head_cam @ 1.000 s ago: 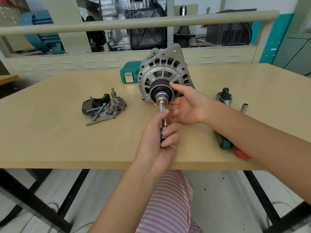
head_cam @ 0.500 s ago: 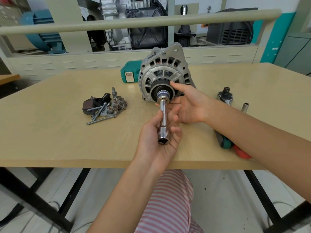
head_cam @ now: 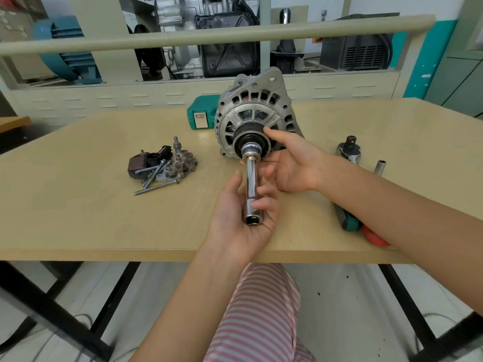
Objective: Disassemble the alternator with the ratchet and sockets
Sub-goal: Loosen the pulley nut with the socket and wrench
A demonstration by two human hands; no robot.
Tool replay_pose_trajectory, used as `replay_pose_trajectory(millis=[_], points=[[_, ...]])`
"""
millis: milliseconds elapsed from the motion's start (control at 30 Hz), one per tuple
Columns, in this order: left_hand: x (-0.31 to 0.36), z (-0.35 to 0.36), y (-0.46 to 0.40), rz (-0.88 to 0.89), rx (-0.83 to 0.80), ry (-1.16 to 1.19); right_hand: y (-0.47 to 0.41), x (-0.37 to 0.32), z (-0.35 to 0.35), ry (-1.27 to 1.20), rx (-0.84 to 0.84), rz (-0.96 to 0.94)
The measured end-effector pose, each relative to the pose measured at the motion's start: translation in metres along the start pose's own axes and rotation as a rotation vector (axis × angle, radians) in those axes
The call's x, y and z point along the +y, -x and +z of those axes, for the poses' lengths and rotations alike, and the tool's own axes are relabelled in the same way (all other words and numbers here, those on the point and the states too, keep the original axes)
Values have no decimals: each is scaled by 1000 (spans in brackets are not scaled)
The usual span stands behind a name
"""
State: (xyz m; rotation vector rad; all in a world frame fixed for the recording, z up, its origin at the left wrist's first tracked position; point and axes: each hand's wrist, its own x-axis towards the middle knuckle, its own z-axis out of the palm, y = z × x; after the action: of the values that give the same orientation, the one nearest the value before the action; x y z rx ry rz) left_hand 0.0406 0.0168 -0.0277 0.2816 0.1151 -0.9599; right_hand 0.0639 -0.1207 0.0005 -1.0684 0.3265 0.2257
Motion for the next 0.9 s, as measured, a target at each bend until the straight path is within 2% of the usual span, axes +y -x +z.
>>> replay_pose_trajectory(millis=[300, 567, 900], points=[[-3, 2, 0, 56, 32, -37, -4, -1, -3, 29, 11, -7], [0, 2, 1, -50, -11, -79, -3, -3, -4, -33, -9, 33], [0, 2, -1, 12, 4, -82, 0, 0, 0, 25, 36, -11]])
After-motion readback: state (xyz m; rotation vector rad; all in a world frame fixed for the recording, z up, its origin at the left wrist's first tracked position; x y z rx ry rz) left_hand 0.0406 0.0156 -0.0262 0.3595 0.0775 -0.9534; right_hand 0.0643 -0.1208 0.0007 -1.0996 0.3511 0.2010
